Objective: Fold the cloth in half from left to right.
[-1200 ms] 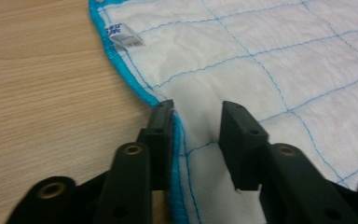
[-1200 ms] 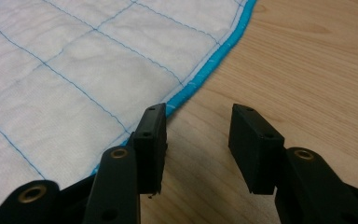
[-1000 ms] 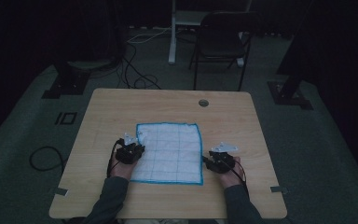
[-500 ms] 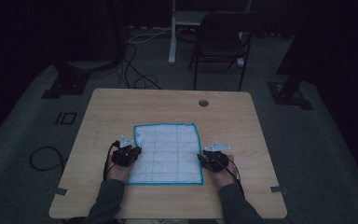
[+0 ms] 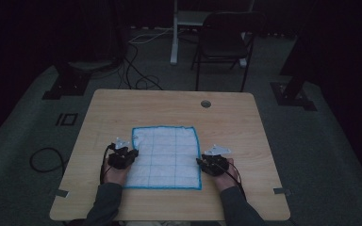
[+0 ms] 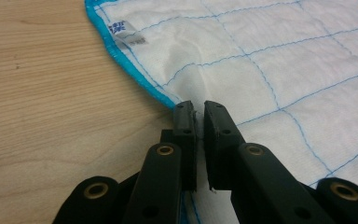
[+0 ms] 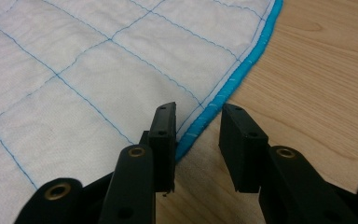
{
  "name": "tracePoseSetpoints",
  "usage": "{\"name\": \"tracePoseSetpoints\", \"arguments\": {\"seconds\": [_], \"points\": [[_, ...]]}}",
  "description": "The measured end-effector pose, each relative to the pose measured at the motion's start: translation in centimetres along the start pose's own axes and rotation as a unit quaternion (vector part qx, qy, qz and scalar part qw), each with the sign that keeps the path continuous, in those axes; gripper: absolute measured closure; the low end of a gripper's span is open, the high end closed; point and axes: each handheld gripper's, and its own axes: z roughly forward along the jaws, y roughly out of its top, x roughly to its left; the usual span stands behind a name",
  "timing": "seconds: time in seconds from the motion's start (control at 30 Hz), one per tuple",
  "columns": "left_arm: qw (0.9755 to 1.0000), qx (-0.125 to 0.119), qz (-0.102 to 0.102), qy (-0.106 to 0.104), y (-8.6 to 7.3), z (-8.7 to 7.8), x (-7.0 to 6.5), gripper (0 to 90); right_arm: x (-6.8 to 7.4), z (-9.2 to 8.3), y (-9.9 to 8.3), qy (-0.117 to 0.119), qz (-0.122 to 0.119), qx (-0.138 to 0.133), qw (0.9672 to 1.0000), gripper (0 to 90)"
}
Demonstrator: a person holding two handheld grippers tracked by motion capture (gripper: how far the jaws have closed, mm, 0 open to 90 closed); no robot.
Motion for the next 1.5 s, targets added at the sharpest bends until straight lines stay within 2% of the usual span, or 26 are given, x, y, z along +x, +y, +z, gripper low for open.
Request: {"name": "tracePoseSetpoints", "arguments": {"seconds": [0.4,0.77,1.17,1.37,1.5], "points": [[0.9983,-0.033,-0.014,-0.045,1.4,-1.3,-0.3,85.8,0.0,0.0,-0.1,-0.001,0.002,-0.001,1.0000,64.6],[0.9951,-0.064,-0.005,-0.076,3.0,-2.4,-1.6,86.0,-0.1,0.0,-0.1,-0.002,0.000,-0.001,1.0000,63.9],[0.9909,-0.081,0.000,-0.108,4.3,-2.9,-2.8,86.1,-0.2,0.0,-0.1,0.000,0.000,-0.002,1.0000,63.3],[0.9889,-0.085,-0.001,-0.122,4.9,-2.9,-3.3,86.1,-0.2,0.0,-0.1,0.000,0.000,-0.002,1.0000,63.3],[0.9879,-0.084,0.005,-0.130,5.3,-2.8,-3.7,86.1,-0.2,0.0,-0.1,0.000,0.000,-0.002,1.0000,63.2]]}}
